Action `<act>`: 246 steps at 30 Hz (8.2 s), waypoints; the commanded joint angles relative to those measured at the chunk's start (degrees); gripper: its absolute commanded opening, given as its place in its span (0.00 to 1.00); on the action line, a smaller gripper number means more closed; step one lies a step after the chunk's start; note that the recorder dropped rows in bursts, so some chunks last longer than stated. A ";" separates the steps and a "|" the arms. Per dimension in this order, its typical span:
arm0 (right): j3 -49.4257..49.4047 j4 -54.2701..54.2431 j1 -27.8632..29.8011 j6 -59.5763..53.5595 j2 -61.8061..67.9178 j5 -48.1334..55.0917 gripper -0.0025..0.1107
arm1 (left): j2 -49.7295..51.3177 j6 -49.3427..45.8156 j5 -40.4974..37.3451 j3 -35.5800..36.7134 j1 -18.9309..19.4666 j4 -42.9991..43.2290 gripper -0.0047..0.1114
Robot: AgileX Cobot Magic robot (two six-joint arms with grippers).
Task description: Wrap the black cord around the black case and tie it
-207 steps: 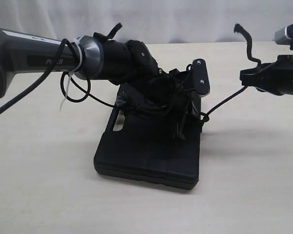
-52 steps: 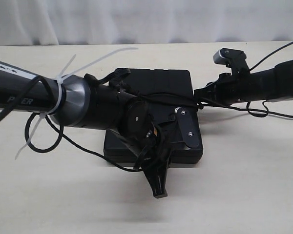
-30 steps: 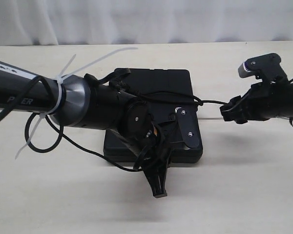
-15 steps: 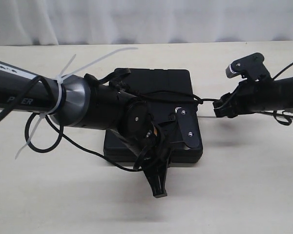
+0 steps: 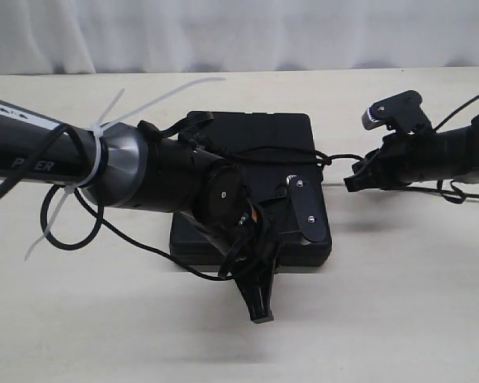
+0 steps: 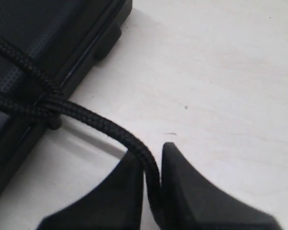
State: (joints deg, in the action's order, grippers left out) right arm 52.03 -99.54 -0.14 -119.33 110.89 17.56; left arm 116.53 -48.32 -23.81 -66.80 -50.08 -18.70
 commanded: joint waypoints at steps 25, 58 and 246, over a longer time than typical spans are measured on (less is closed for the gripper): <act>-0.39 -0.31 -0.03 0.74 -6.14 2.41 0.06 | -7.83 0.27 7.68 -1.29 0.21 4.13 0.04; 0.73 -0.41 -0.03 2.48 -22.27 19.66 0.06 | -6.19 0.40 18.35 -1.29 7.52 3.02 0.04; -35.71 -0.41 -9.36 21.71 -110.89 3.03 0.06 | -99.97 18.17 -2.44 31.40 14.31 -3.83 0.04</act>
State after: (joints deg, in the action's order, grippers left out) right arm 16.54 -100.28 -9.80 -97.84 0.20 20.81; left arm 19.17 -31.59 -26.47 -35.44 -39.13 -21.12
